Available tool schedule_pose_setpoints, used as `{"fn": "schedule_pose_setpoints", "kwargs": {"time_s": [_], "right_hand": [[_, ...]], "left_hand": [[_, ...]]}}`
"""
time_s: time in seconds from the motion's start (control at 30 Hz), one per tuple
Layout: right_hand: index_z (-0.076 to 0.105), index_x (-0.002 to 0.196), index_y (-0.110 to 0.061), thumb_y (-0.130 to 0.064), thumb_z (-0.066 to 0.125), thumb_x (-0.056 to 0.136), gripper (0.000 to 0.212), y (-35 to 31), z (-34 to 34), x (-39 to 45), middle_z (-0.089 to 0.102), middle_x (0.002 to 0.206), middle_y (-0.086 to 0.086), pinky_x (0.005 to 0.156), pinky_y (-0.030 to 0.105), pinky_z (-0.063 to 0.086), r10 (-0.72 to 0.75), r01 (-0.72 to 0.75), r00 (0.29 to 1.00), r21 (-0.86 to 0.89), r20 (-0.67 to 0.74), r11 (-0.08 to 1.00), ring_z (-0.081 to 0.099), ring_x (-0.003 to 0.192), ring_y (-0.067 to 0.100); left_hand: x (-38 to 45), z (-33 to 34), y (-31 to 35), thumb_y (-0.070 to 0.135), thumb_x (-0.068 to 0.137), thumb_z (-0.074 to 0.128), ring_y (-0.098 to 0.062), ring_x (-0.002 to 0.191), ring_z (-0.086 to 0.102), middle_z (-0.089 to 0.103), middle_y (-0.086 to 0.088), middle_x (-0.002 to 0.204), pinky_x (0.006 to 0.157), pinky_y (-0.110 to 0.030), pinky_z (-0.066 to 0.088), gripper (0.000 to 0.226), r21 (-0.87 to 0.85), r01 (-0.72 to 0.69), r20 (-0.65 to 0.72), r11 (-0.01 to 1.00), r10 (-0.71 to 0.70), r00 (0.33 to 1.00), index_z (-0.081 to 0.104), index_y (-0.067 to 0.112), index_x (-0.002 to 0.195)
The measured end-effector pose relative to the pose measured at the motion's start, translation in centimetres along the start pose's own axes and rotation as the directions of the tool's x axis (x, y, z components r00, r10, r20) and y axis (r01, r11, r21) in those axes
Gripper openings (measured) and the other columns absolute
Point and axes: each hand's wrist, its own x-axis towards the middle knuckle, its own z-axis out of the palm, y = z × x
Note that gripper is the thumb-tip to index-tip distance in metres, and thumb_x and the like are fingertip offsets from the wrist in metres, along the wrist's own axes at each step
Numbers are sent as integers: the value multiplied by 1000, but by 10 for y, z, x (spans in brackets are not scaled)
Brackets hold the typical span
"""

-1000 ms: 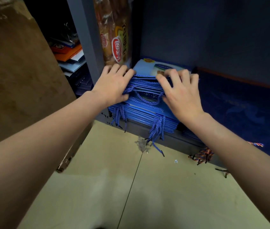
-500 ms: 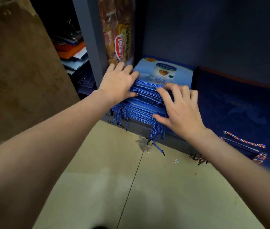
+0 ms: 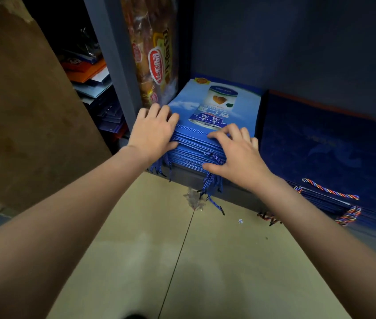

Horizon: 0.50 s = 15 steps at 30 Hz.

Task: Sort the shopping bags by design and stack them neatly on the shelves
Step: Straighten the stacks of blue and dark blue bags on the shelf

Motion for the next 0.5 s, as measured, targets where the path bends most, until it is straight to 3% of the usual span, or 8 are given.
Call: {"fn": "schedule_pose_setpoints", "kwargs": {"time_s": [0.07, 0.3, 0.5], "right_hand": [[45, 129, -25, -48, 62, 82, 55, -4, 2, 2, 38, 121, -2, 92, 32, 23, 34, -33, 997, 19, -66, 999, 32, 114, 19], [53, 117, -15, -25, 58, 86, 33, -12, 16, 3, 45, 115, 6, 87, 37, 27, 57, -90, 962, -114, -266, 989, 40, 108, 27], [49, 120, -21, -25, 57, 87, 34, -17, 17, 2, 43, 118, 4, 88, 35, 27, 126, -144, 956, -49, -266, 988, 38, 109, 25]], "left_hand": [[-2, -1, 0, 45, 89, 54, -32, 119, 37, 42, -11, 131, 95, -40, 31, 58, -17, -5, 12, 1000, 5, 1000, 38, 12, 133], [-8, 0, -1, 41, 93, 49, -33, 115, 42, 51, -9, 128, 91, -40, 37, 48, -39, -2, -20, 999, 1, 1000, 43, 9, 130], [-9, 1, -1, 38, 94, 49, -32, 114, 43, 53, -9, 126, 89, -39, 38, 45, -39, 0, -37, 999, -2, 999, 44, 10, 129]]}}
